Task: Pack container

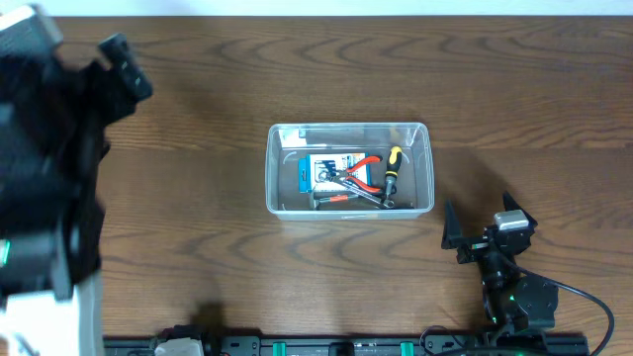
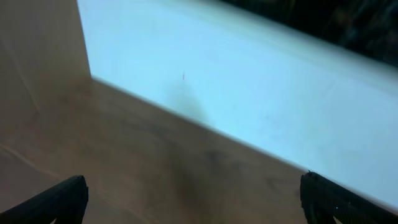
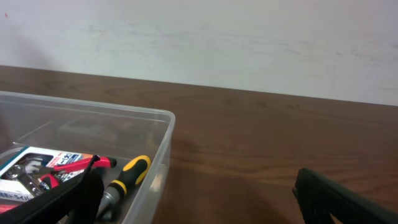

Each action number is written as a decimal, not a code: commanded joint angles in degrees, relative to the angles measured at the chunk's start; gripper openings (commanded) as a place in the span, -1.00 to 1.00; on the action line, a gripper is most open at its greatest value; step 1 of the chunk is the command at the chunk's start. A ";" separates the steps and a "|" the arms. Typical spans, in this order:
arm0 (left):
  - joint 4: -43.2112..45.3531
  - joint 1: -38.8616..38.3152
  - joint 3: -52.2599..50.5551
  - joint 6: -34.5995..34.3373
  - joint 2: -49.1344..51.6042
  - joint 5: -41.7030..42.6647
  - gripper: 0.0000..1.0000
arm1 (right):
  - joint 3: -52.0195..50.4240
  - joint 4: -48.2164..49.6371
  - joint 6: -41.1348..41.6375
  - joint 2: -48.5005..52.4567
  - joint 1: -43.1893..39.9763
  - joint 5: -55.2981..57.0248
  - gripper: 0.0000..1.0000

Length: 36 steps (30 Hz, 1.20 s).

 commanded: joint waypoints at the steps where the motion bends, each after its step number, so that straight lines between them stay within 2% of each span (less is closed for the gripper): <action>1: -0.57 0.31 -0.15 -0.26 -5.70 -1.86 0.96 | -0.13 -0.09 -0.68 -0.42 0.61 -0.68 0.98; 8: -4.02 0.31 -5.70 -0.24 -19.63 -3.48 0.96 | -0.13 -0.09 -0.68 -0.42 0.61 -0.68 0.98; 22: -2.97 0.24 -34.38 -0.31 -42.80 -4.31 0.96 | -0.13 -0.09 -0.66 -0.42 0.61 -0.68 0.98; 27: 2.01 0.24 -46.62 -0.33 -49.22 -4.31 0.96 | -0.13 -0.09 -0.68 -0.42 0.61 -0.68 0.99; 36: 16.50 -0.76 -65.40 -0.79 -56.59 -3.93 0.96 | -0.13 -0.09 -0.68 -0.42 0.61 -0.68 0.98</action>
